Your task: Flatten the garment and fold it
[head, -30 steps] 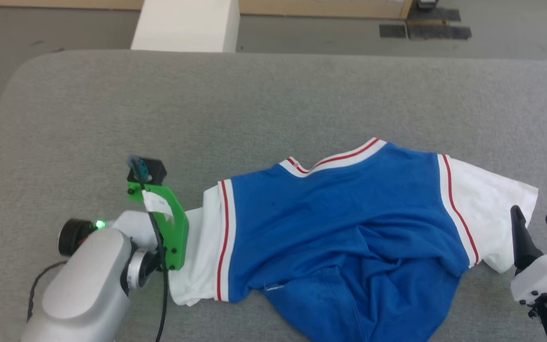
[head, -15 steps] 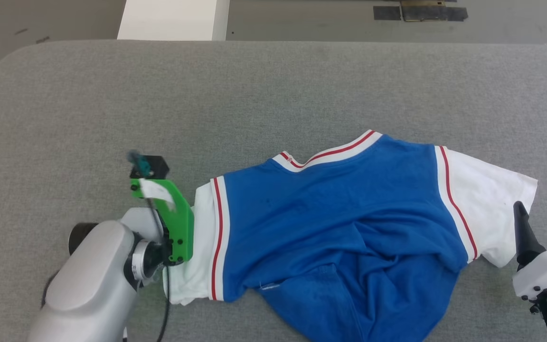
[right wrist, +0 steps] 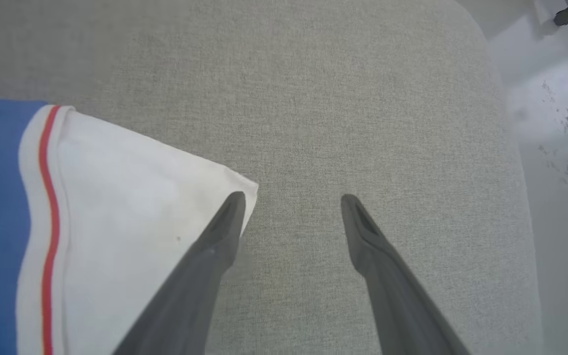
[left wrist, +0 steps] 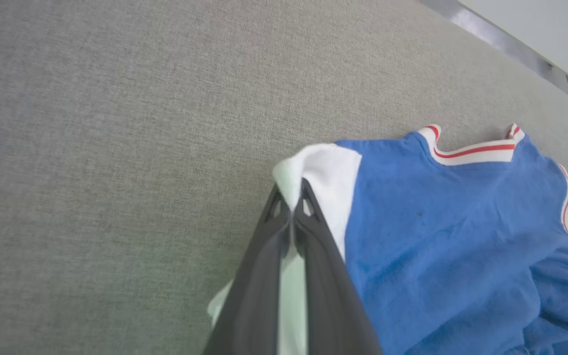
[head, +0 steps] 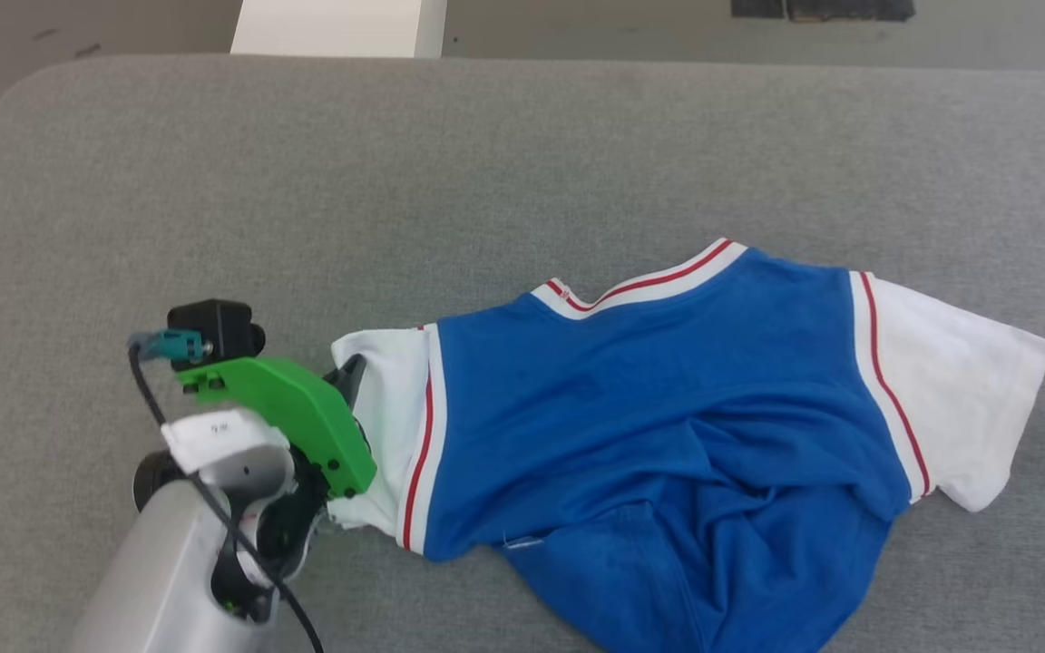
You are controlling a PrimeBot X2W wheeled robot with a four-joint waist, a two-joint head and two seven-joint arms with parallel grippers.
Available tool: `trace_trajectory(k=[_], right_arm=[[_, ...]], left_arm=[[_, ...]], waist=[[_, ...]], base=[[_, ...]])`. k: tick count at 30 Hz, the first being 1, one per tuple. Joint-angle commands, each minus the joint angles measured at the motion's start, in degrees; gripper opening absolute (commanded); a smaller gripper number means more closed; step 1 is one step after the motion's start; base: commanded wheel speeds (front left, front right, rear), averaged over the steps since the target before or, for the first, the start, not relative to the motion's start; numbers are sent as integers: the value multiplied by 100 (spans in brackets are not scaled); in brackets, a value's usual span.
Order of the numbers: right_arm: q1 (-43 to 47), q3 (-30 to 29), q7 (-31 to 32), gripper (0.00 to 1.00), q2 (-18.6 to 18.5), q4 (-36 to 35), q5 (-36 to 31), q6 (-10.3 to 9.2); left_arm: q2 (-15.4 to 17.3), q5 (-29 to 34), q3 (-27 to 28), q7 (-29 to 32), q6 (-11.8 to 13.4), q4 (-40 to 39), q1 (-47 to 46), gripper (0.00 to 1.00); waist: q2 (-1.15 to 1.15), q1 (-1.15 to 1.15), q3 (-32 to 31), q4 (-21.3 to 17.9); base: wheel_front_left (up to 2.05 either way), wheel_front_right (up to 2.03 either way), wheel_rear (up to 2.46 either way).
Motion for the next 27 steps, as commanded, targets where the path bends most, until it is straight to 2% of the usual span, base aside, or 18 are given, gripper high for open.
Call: trace_trajectory(k=[1, 6, 18, 19, 20, 21, 27], right_arm=[[-97, 129, 165, 100, -106, 96, 10, -9], [-313, 549, 432, 100, -341, 371, 83, -9], [-121, 1084, 334, 100, -247, 878, 220, -9], [-113, 1081, 376, 49, -235, 918, 269, -9], [-109, 1103, 388, 15, -244, 929, 297, -9], [-117, 1126, 365, 0, -259, 921, 360, -9], [-305, 1080, -18, 0, -373, 774, 627, -9]], left_arm=[[-38, 6, 26, -58, 65, -139, 133, 0], [-86, 5, 98, -170, 250, -595, 408, 0], [-194, -100, 184, -347, 309, -716, 608, 0], [-202, -106, 192, -372, 302, -708, 608, 0], [-201, -101, 195, -389, 298, -695, 608, 0], [-211, -114, 193, -407, 274, -680, 601, 0], [-266, -173, 230, -589, 104, -593, 467, 0]], waist=[[0, 0, 115, 91], [0, 0, 327, 215], [0, 0, 583, 331], [0, 0, 574, 320], [0, 0, 558, 310], [0, 0, 527, 296], [0, 0, 221, 186]], base=[[0, 0, 0], [0, 0, 0], [0, 0, 0], [0, 0, 0], [0, 0, 0], [0, 0, 0], [0, 0, 0]])
